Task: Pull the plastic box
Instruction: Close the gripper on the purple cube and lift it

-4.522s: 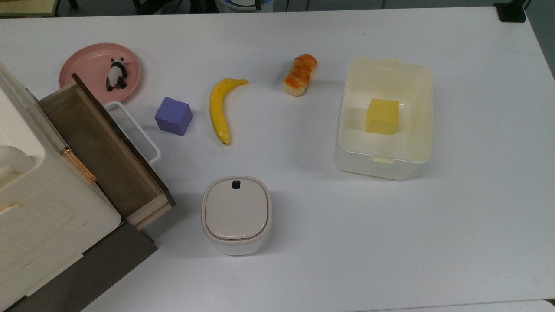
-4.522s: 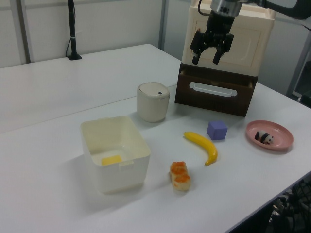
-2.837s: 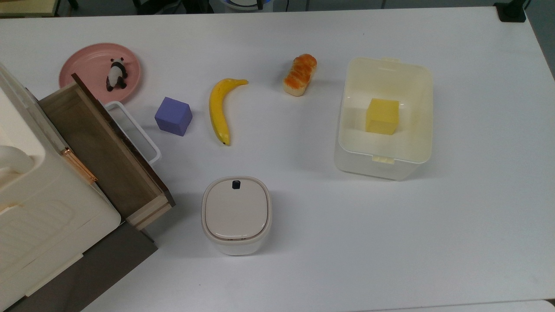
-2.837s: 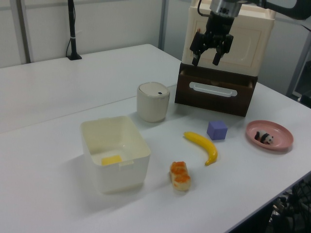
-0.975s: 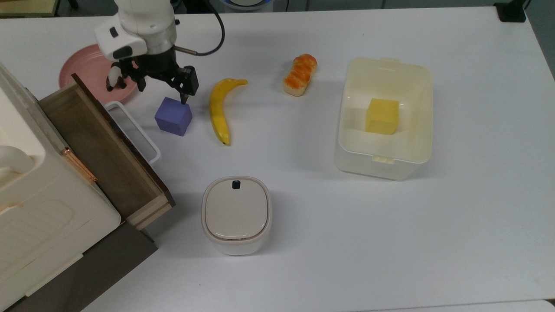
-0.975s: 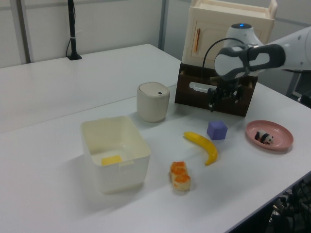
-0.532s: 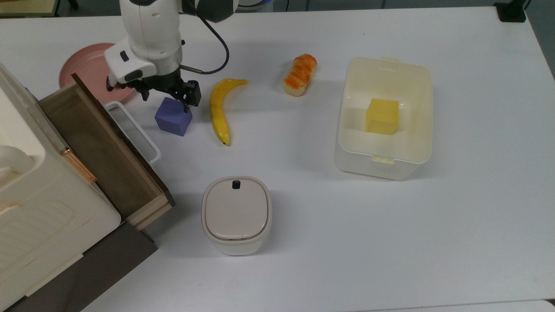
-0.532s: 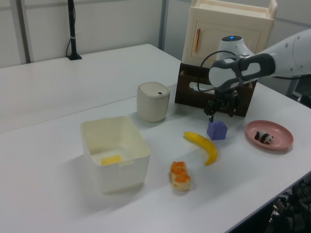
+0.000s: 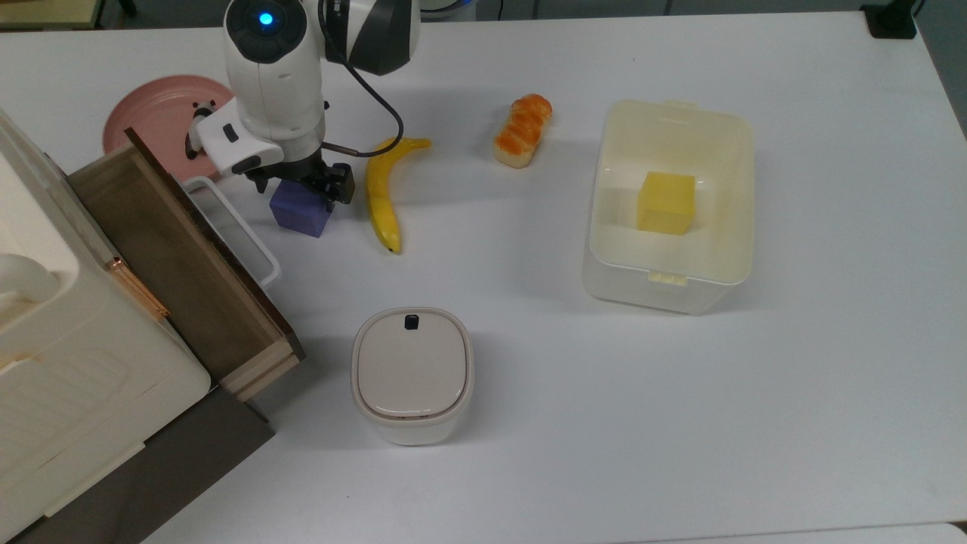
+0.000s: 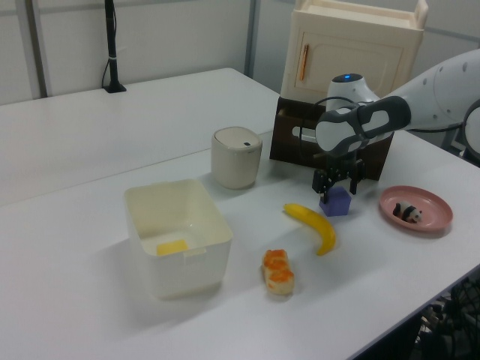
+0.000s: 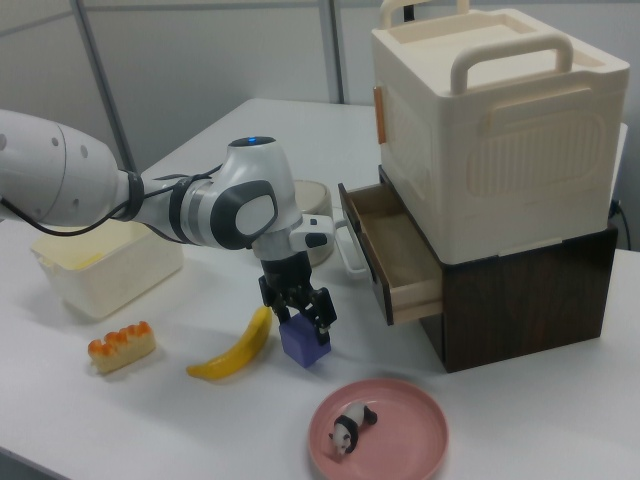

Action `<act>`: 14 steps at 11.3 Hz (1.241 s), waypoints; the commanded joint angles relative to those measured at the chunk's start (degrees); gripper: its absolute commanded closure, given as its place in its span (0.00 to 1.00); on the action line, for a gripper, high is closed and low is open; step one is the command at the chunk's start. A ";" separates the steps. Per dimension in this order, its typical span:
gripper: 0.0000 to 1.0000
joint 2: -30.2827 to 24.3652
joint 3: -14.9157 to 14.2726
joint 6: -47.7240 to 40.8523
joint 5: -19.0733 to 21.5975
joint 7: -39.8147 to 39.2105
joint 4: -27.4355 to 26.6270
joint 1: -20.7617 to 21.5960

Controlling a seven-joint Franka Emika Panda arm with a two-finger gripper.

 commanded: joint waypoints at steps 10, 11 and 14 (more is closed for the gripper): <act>0.54 -4.30 1.09 0.42 -1.99 1.16 3.23 3.43; 0.54 -3.52 1.01 0.60 -2.25 1.07 2.88 3.34; 0.47 -1.93 1.01 0.69 -2.25 1.07 2.17 2.90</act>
